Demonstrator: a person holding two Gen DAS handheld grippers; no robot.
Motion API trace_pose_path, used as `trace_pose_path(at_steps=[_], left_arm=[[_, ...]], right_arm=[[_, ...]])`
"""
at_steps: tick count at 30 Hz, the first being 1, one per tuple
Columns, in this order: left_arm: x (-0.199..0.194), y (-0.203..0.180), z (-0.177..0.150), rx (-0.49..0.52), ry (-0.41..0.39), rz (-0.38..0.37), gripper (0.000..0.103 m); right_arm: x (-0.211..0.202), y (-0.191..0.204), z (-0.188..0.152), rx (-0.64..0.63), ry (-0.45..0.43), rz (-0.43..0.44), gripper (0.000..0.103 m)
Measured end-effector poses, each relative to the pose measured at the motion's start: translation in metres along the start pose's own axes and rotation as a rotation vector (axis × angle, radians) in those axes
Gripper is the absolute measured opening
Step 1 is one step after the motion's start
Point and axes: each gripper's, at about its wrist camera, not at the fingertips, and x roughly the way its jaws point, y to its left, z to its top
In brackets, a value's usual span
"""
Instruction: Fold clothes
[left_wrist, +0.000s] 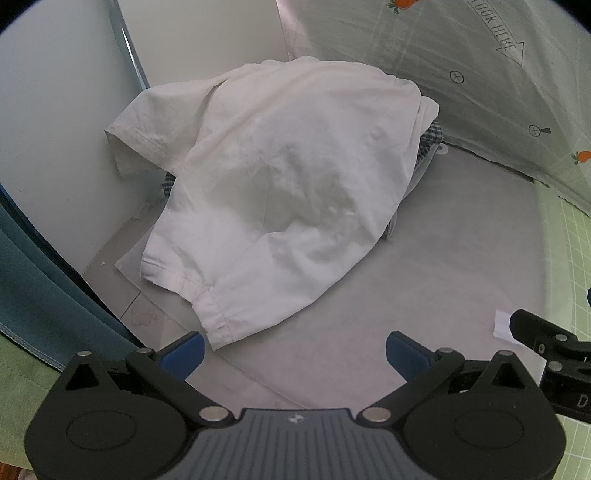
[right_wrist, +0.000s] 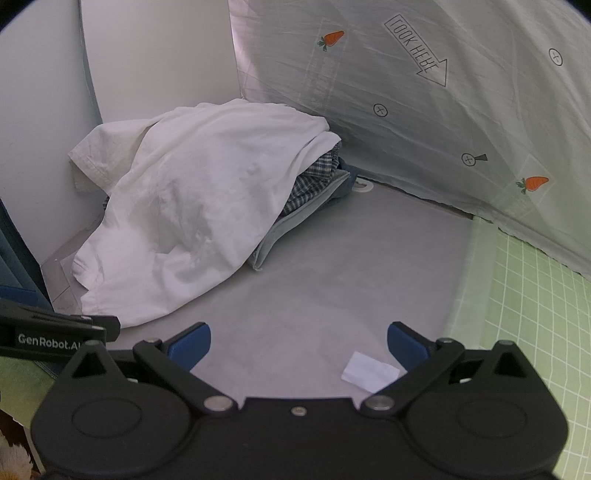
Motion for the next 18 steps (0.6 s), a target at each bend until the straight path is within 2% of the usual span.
trace_pose_path(at_steps=[18], left_arm=[[0.004, -0.0002, 0.0012, 0.008, 0.008, 0.002, 0.103]], right_arm=[[0.0029, 0.0001, 0.0005, 0.001, 0.003, 0.0, 0.103]])
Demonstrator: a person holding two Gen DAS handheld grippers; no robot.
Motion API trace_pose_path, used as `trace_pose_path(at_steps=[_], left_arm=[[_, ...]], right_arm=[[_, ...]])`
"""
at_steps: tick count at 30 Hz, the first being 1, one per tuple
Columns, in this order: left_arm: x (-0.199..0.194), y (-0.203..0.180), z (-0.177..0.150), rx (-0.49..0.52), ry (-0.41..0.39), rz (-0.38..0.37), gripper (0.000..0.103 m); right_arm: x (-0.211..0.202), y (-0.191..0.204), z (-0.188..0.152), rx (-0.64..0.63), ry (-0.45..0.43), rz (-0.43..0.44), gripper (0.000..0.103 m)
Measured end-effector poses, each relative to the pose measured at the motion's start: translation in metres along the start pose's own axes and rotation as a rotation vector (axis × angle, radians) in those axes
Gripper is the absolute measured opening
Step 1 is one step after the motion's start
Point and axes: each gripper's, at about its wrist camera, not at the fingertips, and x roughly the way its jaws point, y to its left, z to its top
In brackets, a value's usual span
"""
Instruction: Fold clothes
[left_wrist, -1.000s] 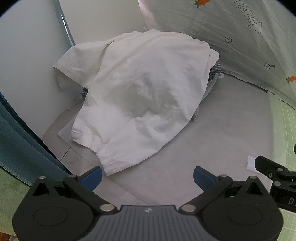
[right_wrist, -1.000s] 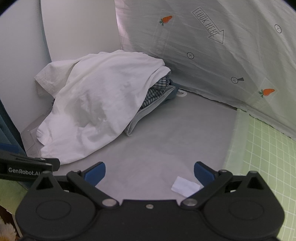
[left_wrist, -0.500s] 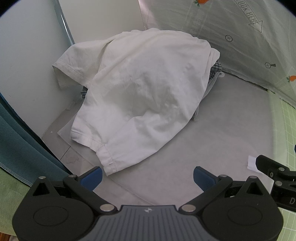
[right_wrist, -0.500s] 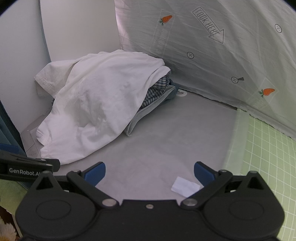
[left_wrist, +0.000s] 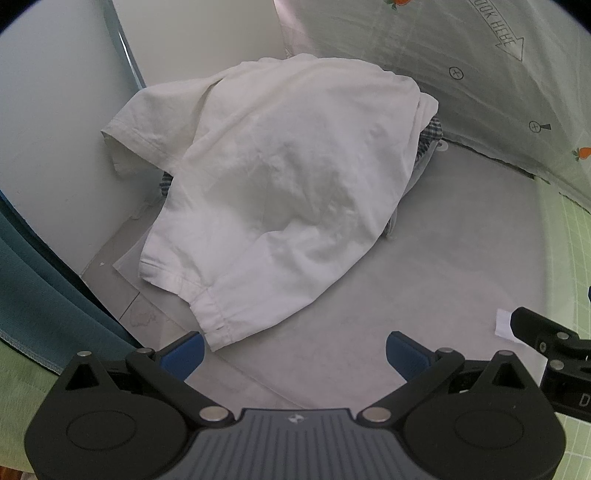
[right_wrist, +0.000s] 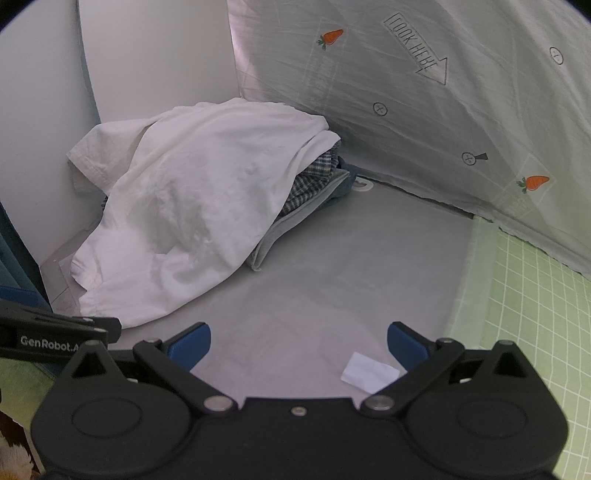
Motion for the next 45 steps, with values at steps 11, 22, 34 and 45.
trace_pose_path(at_steps=[11, 22, 34, 45], left_arm=[[0.009, 0.003, 0.006, -0.003, 0.014, -0.017, 0.103], [0.056, 0.028, 0.071, -0.015, -0.028, 0.022, 0.103], [0.152, 0.111, 0.181, -0.225, 0.014, 0.114, 0.103], [0.192, 0.112, 0.205, -0.237, 0.045, 0.073, 0.095]], right_arm=[[0.008, 0.0, 0.004, 0.011, 0.016, 0.005, 0.103], [0.05, -0.022, 0.04, 0.018, 0.004, -0.046, 0.103], [0.159, -0.042, 0.175, 0.026, -0.077, 0.007, 0.102], [0.28, -0.061, 0.251, 0.246, -0.007, 0.229, 0.067]])
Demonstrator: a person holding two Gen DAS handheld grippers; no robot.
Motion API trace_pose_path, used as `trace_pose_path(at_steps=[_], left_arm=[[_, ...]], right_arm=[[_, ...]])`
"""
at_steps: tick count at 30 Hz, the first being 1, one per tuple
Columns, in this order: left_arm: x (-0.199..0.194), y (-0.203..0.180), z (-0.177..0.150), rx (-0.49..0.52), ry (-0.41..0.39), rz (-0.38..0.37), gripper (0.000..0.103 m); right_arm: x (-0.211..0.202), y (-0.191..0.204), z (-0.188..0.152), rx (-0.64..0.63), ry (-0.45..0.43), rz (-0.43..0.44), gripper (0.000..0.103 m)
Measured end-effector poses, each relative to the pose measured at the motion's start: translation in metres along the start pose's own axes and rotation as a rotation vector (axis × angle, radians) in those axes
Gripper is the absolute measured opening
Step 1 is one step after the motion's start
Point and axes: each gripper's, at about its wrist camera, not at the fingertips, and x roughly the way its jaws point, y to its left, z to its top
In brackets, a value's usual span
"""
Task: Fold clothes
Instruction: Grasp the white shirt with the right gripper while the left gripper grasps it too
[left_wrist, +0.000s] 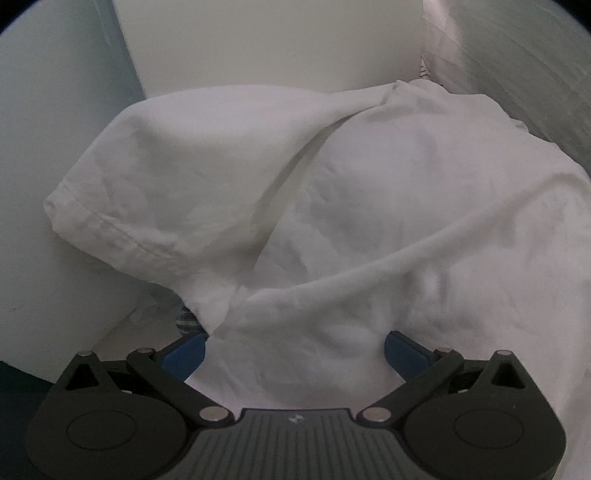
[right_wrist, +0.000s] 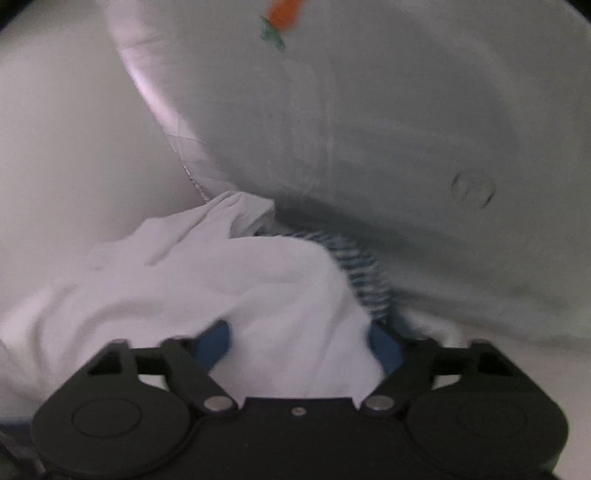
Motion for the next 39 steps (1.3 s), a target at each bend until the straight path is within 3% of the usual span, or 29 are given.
trace_pose_path(at_steps=[1, 4, 8, 12, 14, 17, 19, 21, 22, 23, 24, 26, 27, 30, 34, 37, 39], left_arm=[[-0.001, 0.001, -0.001, -0.002, -0.002, -0.018, 0.091], [-0.007, 0.002, -0.004, -0.014, -0.013, -0.088, 0.064], [-0.015, -0.01, -0.011, -0.021, -0.017, -0.163, 0.0], [-0.034, -0.031, -0.03, 0.104, -0.054, -0.151, 0.0], [-0.046, -0.035, -0.041, 0.148, -0.054, -0.175, 0.0], [-0.063, -0.028, -0.051, 0.146, -0.072, -0.209, 0.006], [-0.072, -0.019, -0.047, 0.124, -0.119, -0.213, 0.019], [-0.081, -0.01, -0.042, 0.107, -0.18, -0.209, 0.055], [-0.085, -0.007, -0.037, 0.109, -0.215, -0.207, 0.062], [-0.087, -0.005, -0.031, 0.113, -0.247, -0.208, 0.07], [-0.09, -0.003, -0.025, 0.117, -0.272, -0.217, 0.071], [-0.094, -0.001, -0.018, 0.109, -0.302, -0.258, 0.076], [-0.094, -0.003, -0.013, 0.101, -0.31, -0.28, 0.081], [-0.084, -0.007, 0.004, 0.094, -0.322, -0.328, 0.084], [-0.059, -0.016, 0.02, 0.117, -0.327, -0.374, 0.09], [-0.039, -0.033, 0.026, 0.132, -0.297, -0.389, 0.091], [-0.037, -0.04, 0.021, 0.125, -0.298, -0.38, 0.087]], right_arm=[[-0.002, 0.005, -0.002, -0.016, -0.007, 0.003, 0.052], [-0.01, 0.019, -0.008, -0.069, -0.03, 0.008, 0.013], [-0.045, 0.039, -0.021, -0.18, -0.122, -0.029, 0.004], [-0.108, 0.04, -0.047, -0.132, -0.2, -0.037, 0.004], [-0.131, 0.034, -0.065, -0.092, -0.179, -0.049, 0.004], [-0.137, 0.024, -0.107, -0.102, -0.084, -0.134, 0.004], [-0.134, 0.018, -0.127, -0.088, -0.028, -0.165, 0.004], [-0.134, 0.019, -0.132, -0.071, -0.023, -0.158, 0.005], [-0.134, 0.02, -0.133, -0.069, -0.024, -0.158, 0.005], [-0.133, 0.022, -0.129, -0.087, -0.035, -0.168, 0.008], [-0.132, 0.024, -0.124, -0.1, -0.046, -0.178, 0.013], [-0.128, 0.027, -0.11, -0.092, -0.066, -0.188, 0.039], [-0.128, 0.025, -0.104, -0.066, -0.081, -0.174, 0.043], [-0.12, 0.024, -0.085, -0.018, -0.099, -0.12, 0.051], [-0.093, 0.025, -0.061, 0.003, -0.096, -0.058, 0.08], [-0.064, 0.025, -0.046, 0.021, -0.06, 0.003, 0.082], [-0.056, 0.026, -0.043, 0.039, -0.026, 0.054, 0.071]])
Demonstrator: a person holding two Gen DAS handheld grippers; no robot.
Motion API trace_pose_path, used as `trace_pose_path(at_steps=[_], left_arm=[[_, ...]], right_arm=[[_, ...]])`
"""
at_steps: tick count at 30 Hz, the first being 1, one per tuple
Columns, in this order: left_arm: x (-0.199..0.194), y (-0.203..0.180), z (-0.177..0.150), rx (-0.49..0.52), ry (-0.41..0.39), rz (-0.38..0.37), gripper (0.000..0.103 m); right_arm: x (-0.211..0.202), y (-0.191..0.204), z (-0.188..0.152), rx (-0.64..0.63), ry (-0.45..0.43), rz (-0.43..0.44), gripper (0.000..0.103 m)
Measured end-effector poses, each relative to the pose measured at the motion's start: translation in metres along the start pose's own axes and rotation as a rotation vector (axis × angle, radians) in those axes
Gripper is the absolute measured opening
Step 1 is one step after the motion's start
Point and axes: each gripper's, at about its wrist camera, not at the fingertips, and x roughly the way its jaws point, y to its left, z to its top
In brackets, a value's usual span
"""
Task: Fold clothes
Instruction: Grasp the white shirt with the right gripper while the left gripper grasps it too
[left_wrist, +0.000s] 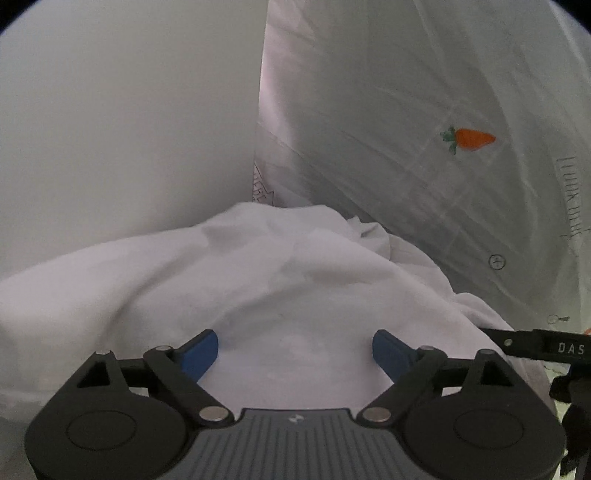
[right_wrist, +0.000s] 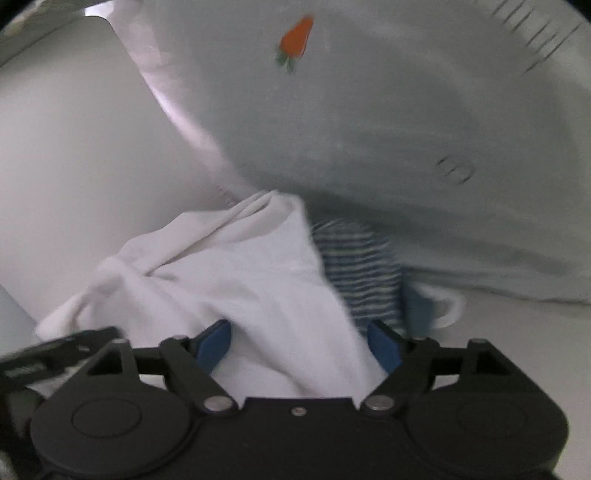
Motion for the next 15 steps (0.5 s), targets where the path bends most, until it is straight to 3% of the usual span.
trace_pose_path(at_steps=[1, 2, 3, 5, 8, 12, 15], left_arm=[[-0.001, -0.004, -0.002, -0.003, -0.004, 0.005, 0.078], [-0.003, -0.008, -0.004, -0.008, -0.004, -0.004, 0.048], [-0.006, -0.011, -0.006, -0.017, 0.001, -0.021, 0.006], [-0.016, -0.02, -0.011, -0.014, -0.002, -0.022, 0.0], [-0.045, -0.042, -0.02, 0.072, -0.047, 0.008, 0.0], [-0.099, -0.063, -0.033, 0.05, -0.079, -0.114, 0.0], [-0.128, -0.085, -0.051, 0.099, -0.091, -0.113, 0.0]], right_arm=[[-0.001, 0.003, -0.003, -0.002, 0.006, 0.025, 0.048], [-0.002, 0.006, -0.006, -0.007, 0.01, 0.045, 0.034], [-0.006, 0.01, -0.006, -0.027, -0.002, 0.054, 0.028], [-0.026, 0.019, -0.015, -0.1, -0.056, 0.068, 0.01], [-0.066, 0.026, -0.029, -0.124, -0.13, 0.125, 0.006], [-0.128, 0.034, -0.046, -0.129, -0.218, 0.181, 0.004], [-0.171, 0.037, -0.063, -0.094, -0.261, 0.218, 0.003]])
